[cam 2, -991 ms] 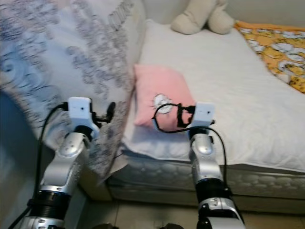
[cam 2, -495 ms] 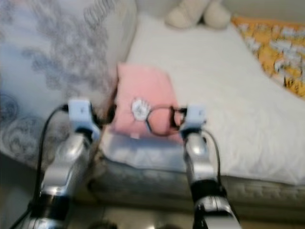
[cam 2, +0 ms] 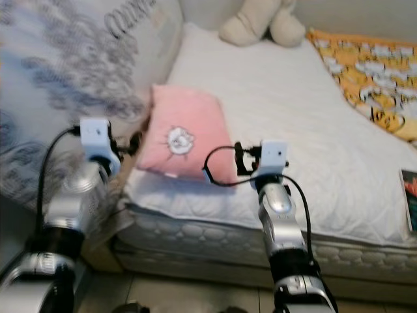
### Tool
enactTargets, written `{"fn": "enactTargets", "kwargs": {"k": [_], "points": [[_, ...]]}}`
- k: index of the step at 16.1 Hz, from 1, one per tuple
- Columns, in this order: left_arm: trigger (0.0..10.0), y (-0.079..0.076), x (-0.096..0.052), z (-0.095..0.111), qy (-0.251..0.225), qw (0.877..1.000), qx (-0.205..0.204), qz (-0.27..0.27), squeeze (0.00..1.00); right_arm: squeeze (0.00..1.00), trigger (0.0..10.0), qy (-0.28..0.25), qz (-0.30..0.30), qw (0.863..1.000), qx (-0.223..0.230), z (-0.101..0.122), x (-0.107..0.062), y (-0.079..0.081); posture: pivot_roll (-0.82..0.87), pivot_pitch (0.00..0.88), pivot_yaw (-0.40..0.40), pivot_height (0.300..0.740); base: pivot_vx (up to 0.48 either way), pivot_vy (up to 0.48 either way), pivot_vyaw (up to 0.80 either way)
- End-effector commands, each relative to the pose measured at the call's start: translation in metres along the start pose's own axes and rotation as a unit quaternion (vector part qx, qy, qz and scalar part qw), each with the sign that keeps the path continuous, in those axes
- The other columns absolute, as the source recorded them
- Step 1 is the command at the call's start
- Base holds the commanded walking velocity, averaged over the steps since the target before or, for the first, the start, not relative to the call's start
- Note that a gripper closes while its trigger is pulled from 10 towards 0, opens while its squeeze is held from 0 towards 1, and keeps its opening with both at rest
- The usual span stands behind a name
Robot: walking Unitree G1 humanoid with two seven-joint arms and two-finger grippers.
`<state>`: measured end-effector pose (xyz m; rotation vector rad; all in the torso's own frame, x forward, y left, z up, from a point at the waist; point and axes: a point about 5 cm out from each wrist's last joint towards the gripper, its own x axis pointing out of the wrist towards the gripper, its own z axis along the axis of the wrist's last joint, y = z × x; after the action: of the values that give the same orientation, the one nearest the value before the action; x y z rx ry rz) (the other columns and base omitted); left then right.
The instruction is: Clean up the room
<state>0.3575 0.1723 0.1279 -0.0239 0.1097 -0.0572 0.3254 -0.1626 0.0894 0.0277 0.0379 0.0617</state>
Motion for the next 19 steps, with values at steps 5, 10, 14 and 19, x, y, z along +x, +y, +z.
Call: {"fn": "enactTargets", "kwargs": {"k": [5,10,14,19], "points": [[10.0,-0.017,0.017,0.002,0.016,0.999,-0.009,-0.036,1.0,0.0,10.0,-0.003,-0.01,1.0,0.007,0.004,-0.003,-0.004,-0.04,0.0,-0.01,0.727,0.0,0.0,0.0],[10.0,-0.041,0.011,0.003,-0.021,0.996,-0.006,-0.086,1.0,0.0,10.0,-0.005,0.03,0.999,0.017,0.001,-0.014,0.004,-0.05,0.0,0.009,0.727,0.0,0.0,0.0],[10.0,-0.04,0.017,0.003,-0.02,0.997,0.003,-0.071,0.0,0.0,10.0,0.06,0.122,0.991,0.002,-0.022,-0.047,-0.004,-0.07,0.0,0.009,0.727,0.0,0.0,0.0],[10.0,-0.042,0.02,0.015,-0.043,0.996,-0.012,-0.075,0.0,0.0,10.0,0.057,0.11,0.992,0.009,-0.019,-0.045,0.0,-0.08,0.0,0.026,0.727,0.347,-0.102,0.0]]}}
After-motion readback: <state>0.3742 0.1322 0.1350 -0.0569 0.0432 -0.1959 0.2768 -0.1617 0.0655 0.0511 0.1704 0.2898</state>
